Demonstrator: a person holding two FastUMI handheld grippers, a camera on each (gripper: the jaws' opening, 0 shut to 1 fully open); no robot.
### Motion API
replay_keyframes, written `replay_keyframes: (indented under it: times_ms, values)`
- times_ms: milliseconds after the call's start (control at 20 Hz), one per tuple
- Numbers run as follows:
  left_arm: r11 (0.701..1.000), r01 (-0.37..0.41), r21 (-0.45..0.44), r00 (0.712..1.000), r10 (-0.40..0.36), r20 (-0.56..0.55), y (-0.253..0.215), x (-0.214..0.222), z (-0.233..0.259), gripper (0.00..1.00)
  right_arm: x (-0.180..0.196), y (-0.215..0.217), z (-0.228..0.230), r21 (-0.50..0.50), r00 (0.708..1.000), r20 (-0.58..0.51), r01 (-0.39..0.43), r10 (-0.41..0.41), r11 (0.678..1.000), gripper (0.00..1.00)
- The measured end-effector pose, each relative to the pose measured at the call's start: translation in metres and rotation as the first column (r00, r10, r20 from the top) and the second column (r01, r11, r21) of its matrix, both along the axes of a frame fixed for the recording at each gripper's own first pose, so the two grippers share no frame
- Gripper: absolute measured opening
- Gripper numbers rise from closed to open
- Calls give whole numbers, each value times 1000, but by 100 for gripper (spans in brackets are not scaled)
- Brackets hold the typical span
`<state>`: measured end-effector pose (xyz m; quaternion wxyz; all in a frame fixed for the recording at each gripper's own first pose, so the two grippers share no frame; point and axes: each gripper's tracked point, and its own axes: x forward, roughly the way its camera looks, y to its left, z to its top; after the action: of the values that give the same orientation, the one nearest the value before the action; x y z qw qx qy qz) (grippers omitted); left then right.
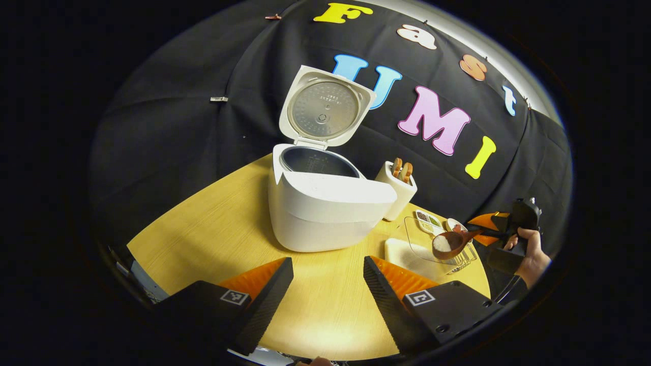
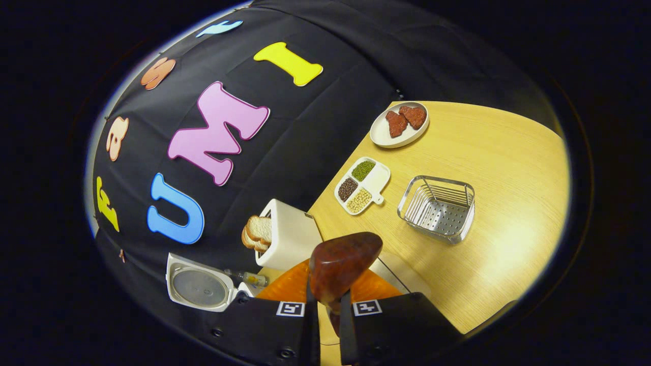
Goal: Close the left gripper, press the button to open the rice cooker; take a wooden spoon from the chopstick holder with the right hand, scoop a spoonful of rice and pour it into the rice cooker, then put the wooden spoon back into the chopstick holder.
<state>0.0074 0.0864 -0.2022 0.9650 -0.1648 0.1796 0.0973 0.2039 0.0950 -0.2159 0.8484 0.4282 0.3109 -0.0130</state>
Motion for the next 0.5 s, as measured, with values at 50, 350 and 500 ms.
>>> replay_keyframes:
  times_ms: [50, 350, 500]
  values:
    - [1000, -2, -4, 1000, 2, 4, -1, -1, 3, 96, 1, -2, 5, 13, 1000, -1, 10, -10, 1000, 20]
    - [1000, 24, 19, 1000, -24, 11, -2, -4, 11, 96, 2, 16, 36, 111, 1000, -5, 25, -25, 993, 20]
    - [999, 30, 36, 999, -31, 22, 5, -5, 16, 96, 7, 36, 51, 170, 1000, -8, 20, -19, 985, 20]
